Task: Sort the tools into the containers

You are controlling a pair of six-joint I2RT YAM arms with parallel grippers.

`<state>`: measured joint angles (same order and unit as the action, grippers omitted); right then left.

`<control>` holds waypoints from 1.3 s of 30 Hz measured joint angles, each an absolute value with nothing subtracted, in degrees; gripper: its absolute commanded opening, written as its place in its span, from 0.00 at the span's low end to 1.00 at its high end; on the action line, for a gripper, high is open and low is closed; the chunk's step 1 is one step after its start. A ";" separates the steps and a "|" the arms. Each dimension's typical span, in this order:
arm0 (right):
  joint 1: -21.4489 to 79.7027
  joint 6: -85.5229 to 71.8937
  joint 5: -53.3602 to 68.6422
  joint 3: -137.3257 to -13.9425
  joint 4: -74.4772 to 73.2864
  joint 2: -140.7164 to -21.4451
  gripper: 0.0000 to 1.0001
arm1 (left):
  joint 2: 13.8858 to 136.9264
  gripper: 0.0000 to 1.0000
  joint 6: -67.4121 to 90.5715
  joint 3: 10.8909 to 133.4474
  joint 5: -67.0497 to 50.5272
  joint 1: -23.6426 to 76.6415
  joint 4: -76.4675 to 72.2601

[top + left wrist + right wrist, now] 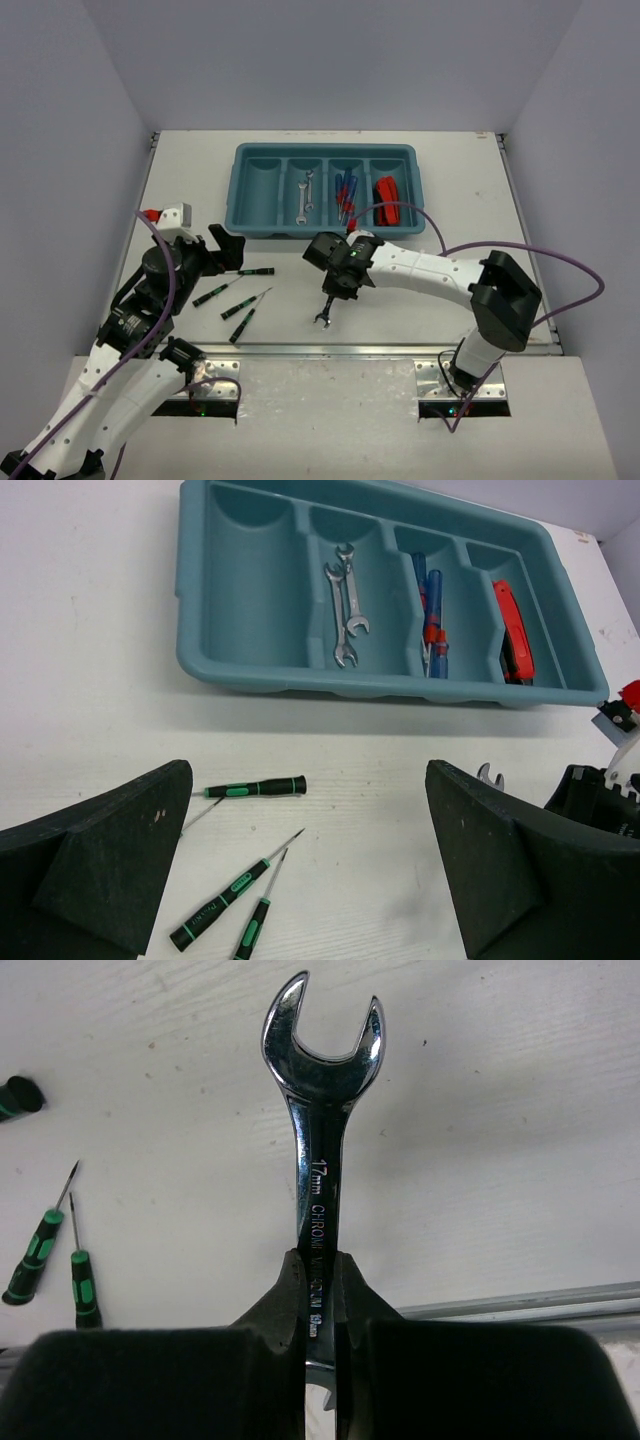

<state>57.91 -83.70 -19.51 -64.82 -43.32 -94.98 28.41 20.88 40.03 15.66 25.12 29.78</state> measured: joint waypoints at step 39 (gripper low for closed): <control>30.93 -36.52 -2.38 -127.25 -36.46 -137.87 0.83 | 28.82 1.00 21.06 40.03 15.86 25.15 29.80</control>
<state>30.93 -36.52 -2.38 -127.25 -36.46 -137.87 28.82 21.06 40.03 15.86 25.15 29.80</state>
